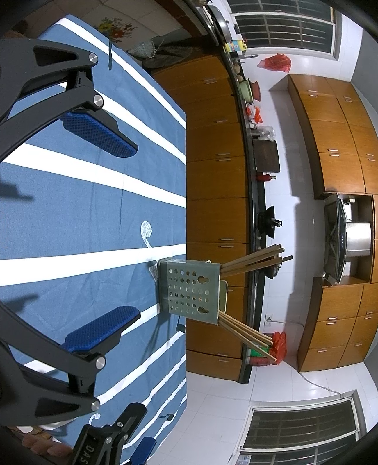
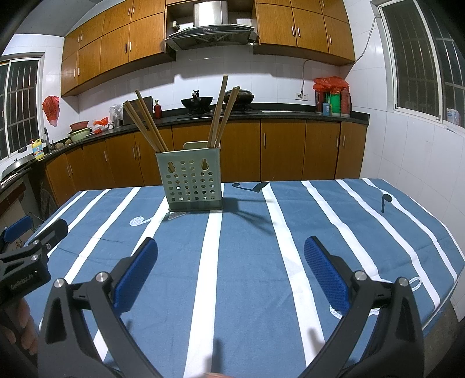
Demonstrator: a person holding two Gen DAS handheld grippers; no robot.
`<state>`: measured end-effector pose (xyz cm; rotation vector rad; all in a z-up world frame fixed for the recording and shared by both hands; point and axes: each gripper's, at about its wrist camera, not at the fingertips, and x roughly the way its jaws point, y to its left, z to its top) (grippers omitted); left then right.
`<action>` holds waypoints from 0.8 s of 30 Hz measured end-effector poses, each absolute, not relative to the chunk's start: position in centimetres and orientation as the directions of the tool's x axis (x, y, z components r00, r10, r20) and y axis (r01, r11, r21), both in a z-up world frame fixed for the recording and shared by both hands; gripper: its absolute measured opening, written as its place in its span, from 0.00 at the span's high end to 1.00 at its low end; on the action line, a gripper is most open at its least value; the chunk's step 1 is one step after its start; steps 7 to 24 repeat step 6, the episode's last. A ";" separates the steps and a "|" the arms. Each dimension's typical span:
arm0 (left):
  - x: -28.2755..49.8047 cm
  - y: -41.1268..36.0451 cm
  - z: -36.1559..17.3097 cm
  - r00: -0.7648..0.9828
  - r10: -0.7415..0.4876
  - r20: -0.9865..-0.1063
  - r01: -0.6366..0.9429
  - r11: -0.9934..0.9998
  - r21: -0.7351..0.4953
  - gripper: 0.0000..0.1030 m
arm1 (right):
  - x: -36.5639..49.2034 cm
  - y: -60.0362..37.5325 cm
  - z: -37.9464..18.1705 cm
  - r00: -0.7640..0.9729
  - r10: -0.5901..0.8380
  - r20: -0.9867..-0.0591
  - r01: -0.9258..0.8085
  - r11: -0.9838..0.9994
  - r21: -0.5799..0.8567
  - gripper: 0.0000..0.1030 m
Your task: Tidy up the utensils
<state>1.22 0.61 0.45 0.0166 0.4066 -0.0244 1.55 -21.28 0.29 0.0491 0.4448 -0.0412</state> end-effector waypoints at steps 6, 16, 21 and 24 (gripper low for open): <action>1.2 0.7 0.6 0.918 -0.022 -0.397 0.028 1.000 0.009 0.02 | 1.5 -21.3 0.3 0.902 -0.029 -0.431 0.050 0.998 0.039 0.04; 1.2 0.7 0.6 0.918 -0.022 -0.397 0.028 1.000 0.009 0.02 | 1.5 -21.3 0.3 0.902 -0.029 -0.431 0.050 0.998 0.039 0.04; 1.2 0.7 0.6 0.918 -0.022 -0.397 0.028 1.000 0.009 0.02 | 1.5 -21.3 0.3 0.902 -0.029 -0.431 0.050 0.998 0.039 0.04; 1.2 0.7 0.6 0.918 -0.022 -0.397 0.028 1.000 0.009 0.02 | 1.5 -21.3 0.3 0.902 -0.029 -0.431 0.050 0.998 0.039 0.04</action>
